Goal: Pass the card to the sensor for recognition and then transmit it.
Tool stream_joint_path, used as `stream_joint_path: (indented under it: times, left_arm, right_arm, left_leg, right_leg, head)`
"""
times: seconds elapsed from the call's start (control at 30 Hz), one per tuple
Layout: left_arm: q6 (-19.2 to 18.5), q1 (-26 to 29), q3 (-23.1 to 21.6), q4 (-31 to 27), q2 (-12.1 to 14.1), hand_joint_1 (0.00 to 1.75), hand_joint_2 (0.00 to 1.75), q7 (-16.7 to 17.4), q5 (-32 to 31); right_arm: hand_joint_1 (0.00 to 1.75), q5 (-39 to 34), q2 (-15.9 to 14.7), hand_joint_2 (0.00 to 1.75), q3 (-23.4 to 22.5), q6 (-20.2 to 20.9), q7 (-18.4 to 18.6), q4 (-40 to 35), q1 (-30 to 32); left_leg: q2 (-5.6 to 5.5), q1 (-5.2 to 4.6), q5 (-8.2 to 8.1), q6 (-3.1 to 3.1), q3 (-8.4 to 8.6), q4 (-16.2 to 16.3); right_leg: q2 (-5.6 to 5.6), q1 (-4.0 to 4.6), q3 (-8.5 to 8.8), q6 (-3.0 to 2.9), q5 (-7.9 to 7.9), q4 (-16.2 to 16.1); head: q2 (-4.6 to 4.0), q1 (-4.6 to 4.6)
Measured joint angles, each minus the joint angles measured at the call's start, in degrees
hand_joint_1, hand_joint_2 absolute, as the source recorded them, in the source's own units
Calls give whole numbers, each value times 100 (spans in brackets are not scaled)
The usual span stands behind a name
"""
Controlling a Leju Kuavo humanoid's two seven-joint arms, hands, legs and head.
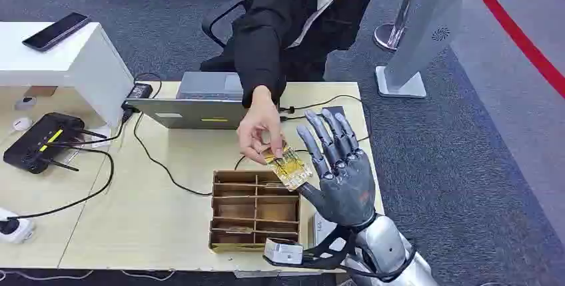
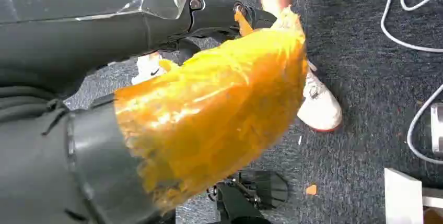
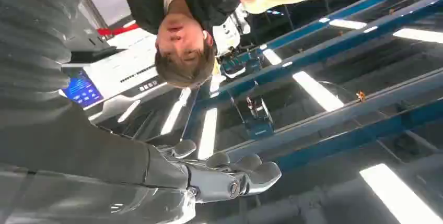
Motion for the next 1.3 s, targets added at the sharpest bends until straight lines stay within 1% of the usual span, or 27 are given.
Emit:
stream_joint_path:
  times: [0.03, 0.07, 0.1, 0.13, 0.17, 0.2, 0.27, 0.43, 0.5, 0.6, 0.73, 0.9, 1.07, 1.3]
  left_arm:
    - [0, 0, 0, 0, -2, 0, 0, 0, 2]
    - [0, 0, 0, 0, -2, 0, 0, 0, 2]
    - [0, 0, -2, 0, -4, 0, 0, 0, 4]
    - [0, 0, -5, 0, -4, 0, 0, 0, 9]
    - [0, 0, -9, 0, -4, 0, 0, 0, 11]
    - [0, 0, -13, 0, -4, 0, 0, 0, 15]
    - [0, 0, -35, 0, -7, 0, 0, 0, 17]
    - [0, 0, -44, 0, -11, 0, 0, 9, 17]
    - [0, 1, -44, 0, -15, 0, 0, 9, 24]
    - [0, 1, -46, 0, -17, 0, 0, 9, 33]
    - [0, 1, -46, 0, -17, 0, 0, 9, 41]
    - [0, 1, -48, 0, -20, 0, 0, 9, 46]
    - [0, 6, -48, 0, -20, 0, 0, 7, 72]
    - [4, 15, -46, 0, -20, 0, 0, -39, 149]
  right_arm:
    - [2, 4, 0, 175, -2, 2, 9, 0, 0]
    - [17, 18, 0, 175, -4, 2, 26, 0, 1]
    - [66, 20, 0, 175, -11, 2, 37, 0, 2]
    - [136, 39, 0, 175, -15, 0, 57, 0, 6]
    - [155, 50, 0, 175, -20, 0, 72, 0, 11]
    - [161, 50, 0, 175, -20, 0, 85, 0, 14]
    - [166, 52, -4, 175, -26, 0, 98, 0, 18]
    - [164, 57, -18, 175, -37, 0, 118, -2, 42]
    - [161, 59, -20, 175, -37, -2, 129, -2, 50]
    - [168, 61, -22, 175, -39, -2, 151, -2, 56]
    - [168, 63, -22, 175, -39, -11, 153, -4, 62]
    - [175, 63, -24, 175, -42, -13, 155, -4, 79]
    - [175, 53, -28, 175, -57, -26, 160, -22, 105]
    - [175, -385, -28, 175, -59, 4, 77, -107, 181]
  left_leg:
    - [0, 0, 0, 0, 0, 0]
    - [0, 0, 0, 0, 0, 0]
    - [0, 0, 0, 0, 0, 0]
    - [0, 0, 0, 0, 0, 0]
    - [0, 0, 0, 0, 0, 0]
    - [0, 0, 0, 0, 0, 0]
    - [0, 0, 0, 0, 0, 0]
    - [0, 0, 0, 0, 0, 0]
    - [0, 0, 0, 0, 0, 0]
    - [0, 0, 0, 0, 0, 0]
    - [0, 0, 0, 0, 0, 0]
    - [0, 0, 0, 0, 0, 0]
    - [0, 0, 0, 0, 0, 0]
    - [0, 0, 0, 0, 0, 0]
  right_leg:
    - [0, 0, 0, 0, 0, 0]
    - [0, 0, 0, 0, 0, 0]
    - [0, 0, 0, 0, 0, 0]
    - [0, 0, 0, 0, 0, 0]
    - [0, 0, 0, 0, 0, 0]
    - [0, 0, 0, 0, 0, 0]
    - [0, 0, 0, 0, 0, 0]
    - [0, 0, 0, 0, 0, 0]
    - [0, 0, 0, 0, 0, 0]
    - [0, 0, 0, 0, 0, 0]
    - [0, 0, 0, 0, 0, 0]
    - [0, 0, 0, 0, 0, 0]
    - [0, 0, 0, 0, 0, 0]
    - [0, 0, 0, 0, 0, 0]
  head:
    - [0, 0]
    - [0, 0]
    - [0, 0]
    - [0, 0]
    - [0, 0]
    - [0, 0]
    - [0, 0]
    - [0, 0]
    - [0, 0]
    - [0, 0]
    - [0, 0]
    - [0, 0]
    - [0, 0]
    - [0, 0]
